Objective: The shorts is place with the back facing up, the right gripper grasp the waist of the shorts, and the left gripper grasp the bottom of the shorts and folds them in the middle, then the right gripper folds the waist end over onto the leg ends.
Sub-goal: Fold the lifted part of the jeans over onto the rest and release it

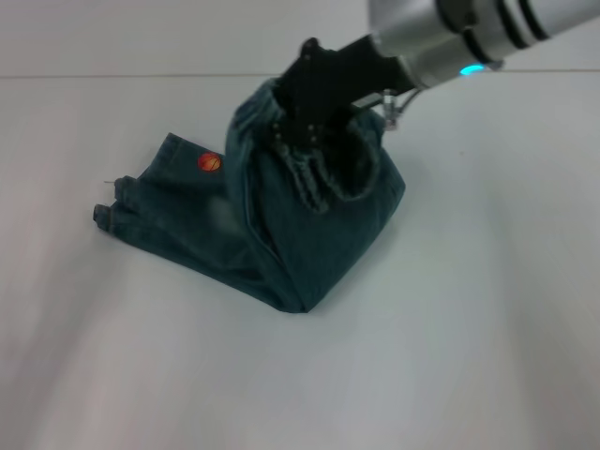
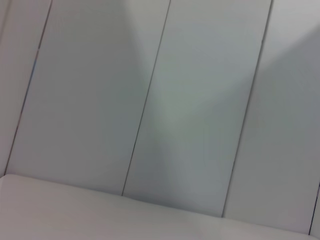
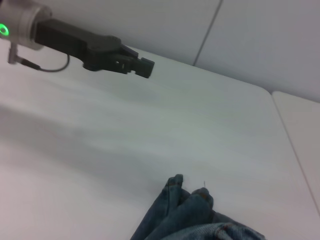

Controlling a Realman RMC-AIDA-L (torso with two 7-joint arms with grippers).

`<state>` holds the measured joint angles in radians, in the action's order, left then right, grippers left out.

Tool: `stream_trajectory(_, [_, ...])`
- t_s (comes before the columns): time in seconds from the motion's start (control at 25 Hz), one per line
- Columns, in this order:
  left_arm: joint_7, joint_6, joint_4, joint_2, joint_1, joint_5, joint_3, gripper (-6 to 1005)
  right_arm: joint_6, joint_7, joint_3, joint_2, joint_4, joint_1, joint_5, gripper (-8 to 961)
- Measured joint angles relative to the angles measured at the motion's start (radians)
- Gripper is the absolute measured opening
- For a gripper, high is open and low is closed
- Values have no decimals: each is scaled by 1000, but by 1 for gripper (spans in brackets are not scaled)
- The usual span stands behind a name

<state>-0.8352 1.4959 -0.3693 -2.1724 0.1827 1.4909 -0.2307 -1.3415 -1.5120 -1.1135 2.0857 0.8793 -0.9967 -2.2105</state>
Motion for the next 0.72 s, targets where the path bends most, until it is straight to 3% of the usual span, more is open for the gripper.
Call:
stream_trajectory(0.16, [3,19,0,-3,-39,2,3,56,59,56,-38,7,-86,-68,-5,153])
stream_trajectory(0.36, [2,27,4,-3,-68,3,15,57,157,51,-182,15,-159,-126,-2,154])
stream_trajectory(0.72, [2,15,12,-2,-63,33,9,59,374,79,-404,20,-138,-85,100,157])
